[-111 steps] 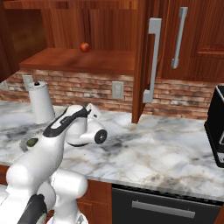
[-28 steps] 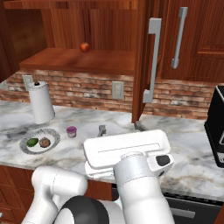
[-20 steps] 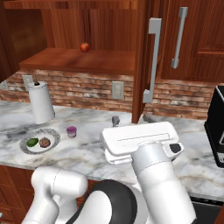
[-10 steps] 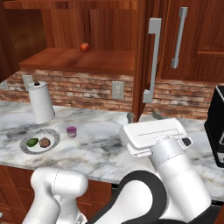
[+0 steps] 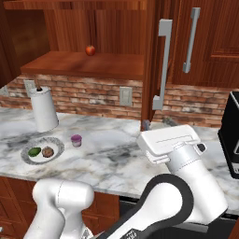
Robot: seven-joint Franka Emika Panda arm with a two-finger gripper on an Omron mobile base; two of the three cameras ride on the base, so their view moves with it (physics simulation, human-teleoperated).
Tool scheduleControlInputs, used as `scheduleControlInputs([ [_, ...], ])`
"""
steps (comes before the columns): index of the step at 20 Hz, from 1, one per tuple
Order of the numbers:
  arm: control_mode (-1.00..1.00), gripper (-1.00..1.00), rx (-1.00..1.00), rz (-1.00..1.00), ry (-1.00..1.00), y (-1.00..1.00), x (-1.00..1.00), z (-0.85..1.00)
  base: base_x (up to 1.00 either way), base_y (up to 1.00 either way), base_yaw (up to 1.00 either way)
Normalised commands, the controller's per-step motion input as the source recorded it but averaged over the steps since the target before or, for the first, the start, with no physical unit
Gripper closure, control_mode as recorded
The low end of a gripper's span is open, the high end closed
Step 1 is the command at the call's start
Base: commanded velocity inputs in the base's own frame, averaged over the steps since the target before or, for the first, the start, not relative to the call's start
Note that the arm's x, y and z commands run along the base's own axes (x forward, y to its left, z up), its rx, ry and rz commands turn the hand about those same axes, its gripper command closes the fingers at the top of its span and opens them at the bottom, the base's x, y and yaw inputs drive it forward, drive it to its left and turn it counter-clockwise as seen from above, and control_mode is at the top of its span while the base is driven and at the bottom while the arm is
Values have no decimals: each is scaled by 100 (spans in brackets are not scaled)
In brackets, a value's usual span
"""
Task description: Pick the avocado and bread from the counter and place them on the plate. Then pick the jam from the cabinet and place it next to the plate. Lastly close the cabinet door.
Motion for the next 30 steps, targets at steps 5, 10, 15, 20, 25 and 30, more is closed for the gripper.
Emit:
scheduleControlInputs([
  [5, -100, -100, 0, 0, 0, 9, 63, 0, 0, 0, 0],
  [10, -100, -100, 0, 0, 0, 14, 74, 0, 0, 0, 0],
  [15, -100, -100, 0, 0, 8, 72, 98, -14, 0, 0, 0],
  [20, -100, -100, -4, 0, 10, 98, 100, -13, 0, 0, 0],
  [25, -100, -100, -5, 0, 3, 100, 100, -1, 0, 0, 0],
  [30, -100, -100, -7, -1, 0, 94, 100, 0, 0, 0, 0],
])
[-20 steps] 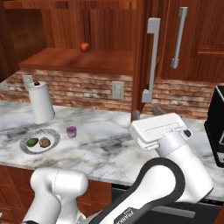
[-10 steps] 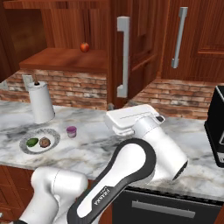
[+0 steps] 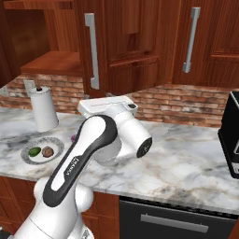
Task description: Pick the avocado and bread from the counter and place them on the plate. Then pick the jam from the cabinet and place it next to the plate. Lastly close the cabinet door.
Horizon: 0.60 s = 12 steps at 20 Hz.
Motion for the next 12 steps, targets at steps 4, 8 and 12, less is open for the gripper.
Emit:
scheduleControlInputs([
  [4, -100, -100, -6, -4, 0, 72, 100, 0, 0, 0, 0],
  [8, -100, -100, -1, -6, 0, 42, 100, 0, 0, 0, 0],
  [12, -100, -100, -3, -12, 0, 38, 100, 0, 0, 0, 0],
])
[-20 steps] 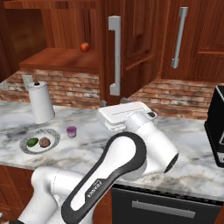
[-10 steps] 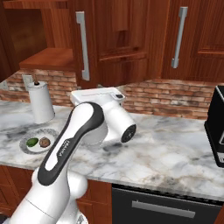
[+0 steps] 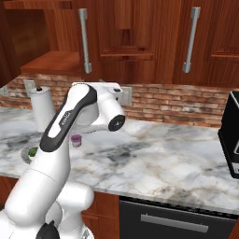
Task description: Pick the avocado and bread from the counter and place them on the plate. Then pick the jam from the cabinet and place it next to the plate. Lastly close the cabinet door.
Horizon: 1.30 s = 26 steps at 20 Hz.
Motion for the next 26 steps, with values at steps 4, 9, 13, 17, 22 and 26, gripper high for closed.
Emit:
scheduleControlInputs([
  [4, -100, -100, -8, -18, 0, 44, 100, 0, 0, 0, 0],
  [9, -100, -100, -16, -28, 0, 51, 100, -8, 0, 0, 0],
  [13, -100, -100, -16, -31, 0, 46, 100, -1, 0, 0, 0],
  [17, -100, -100, -11, -27, 0, 35, 100, 0, 0, 0, 0],
  [22, -100, -100, -1, -7, 6, 6, 32, 26, 0, 0, 0],
  [26, -100, -100, 3, 1, 5, -24, -42, 62, 0, 0, 0],
])
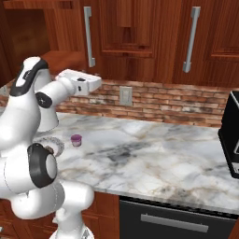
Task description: Pick the avocado and bread from the counter and place them on the plate. Then pick the jam from the cabinet and place it next to the plate. Lastly close the cabinet door.
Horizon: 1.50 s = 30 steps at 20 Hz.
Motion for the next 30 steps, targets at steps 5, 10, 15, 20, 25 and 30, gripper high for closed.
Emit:
scheduleControlInputs([
  [5, -100, -100, 10, 2, 2, -43, -75, 61, 0, 0, 0],
  [10, -100, -100, 4, 0, 21, -5, -81, 51, 0, 0, 0],
  [15, -100, -100, -1, 0, 35, 0, -88, 56, 0, 0, 0],
  [20, -100, -100, -13, 0, 33, -4, -96, 59, 0, 0, 0],
  [25, -100, -100, -39, 0, 12, -12, -88, 15, 0, 0, 0],
  [30, -100, -100, -75, 0, -5, 0, -55, 17, 0, 0, 0],
])
